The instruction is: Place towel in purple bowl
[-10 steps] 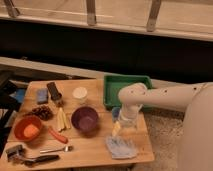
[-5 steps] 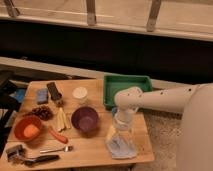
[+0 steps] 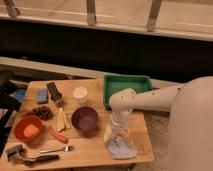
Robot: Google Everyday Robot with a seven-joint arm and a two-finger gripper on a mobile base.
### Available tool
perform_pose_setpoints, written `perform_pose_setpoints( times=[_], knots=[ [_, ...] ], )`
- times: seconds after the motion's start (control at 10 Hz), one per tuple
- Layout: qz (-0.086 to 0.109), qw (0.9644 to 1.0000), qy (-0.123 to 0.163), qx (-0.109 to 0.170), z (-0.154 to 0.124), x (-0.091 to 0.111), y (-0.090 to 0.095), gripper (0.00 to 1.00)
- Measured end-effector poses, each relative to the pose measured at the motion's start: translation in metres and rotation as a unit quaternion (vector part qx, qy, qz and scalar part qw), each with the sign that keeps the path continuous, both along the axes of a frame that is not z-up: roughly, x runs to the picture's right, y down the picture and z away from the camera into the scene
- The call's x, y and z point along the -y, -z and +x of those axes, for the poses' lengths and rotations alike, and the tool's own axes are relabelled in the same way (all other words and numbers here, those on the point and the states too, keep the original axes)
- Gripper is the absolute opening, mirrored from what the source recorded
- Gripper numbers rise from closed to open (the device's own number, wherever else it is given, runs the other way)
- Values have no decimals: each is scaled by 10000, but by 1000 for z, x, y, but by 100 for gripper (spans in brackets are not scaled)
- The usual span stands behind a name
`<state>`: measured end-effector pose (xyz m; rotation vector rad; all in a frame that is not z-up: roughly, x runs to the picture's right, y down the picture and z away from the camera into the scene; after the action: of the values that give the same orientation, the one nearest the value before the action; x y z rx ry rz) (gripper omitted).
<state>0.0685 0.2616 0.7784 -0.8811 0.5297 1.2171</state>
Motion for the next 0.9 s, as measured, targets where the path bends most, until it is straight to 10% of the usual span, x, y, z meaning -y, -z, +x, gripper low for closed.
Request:
perform_pose_setpoints(
  times=[0.5, 0.9],
  knots=[
    [146, 9998, 92, -87, 0, -7, -4, 37],
    [588, 9983, 21, -29, 3, 27, 26, 2]
  ],
)
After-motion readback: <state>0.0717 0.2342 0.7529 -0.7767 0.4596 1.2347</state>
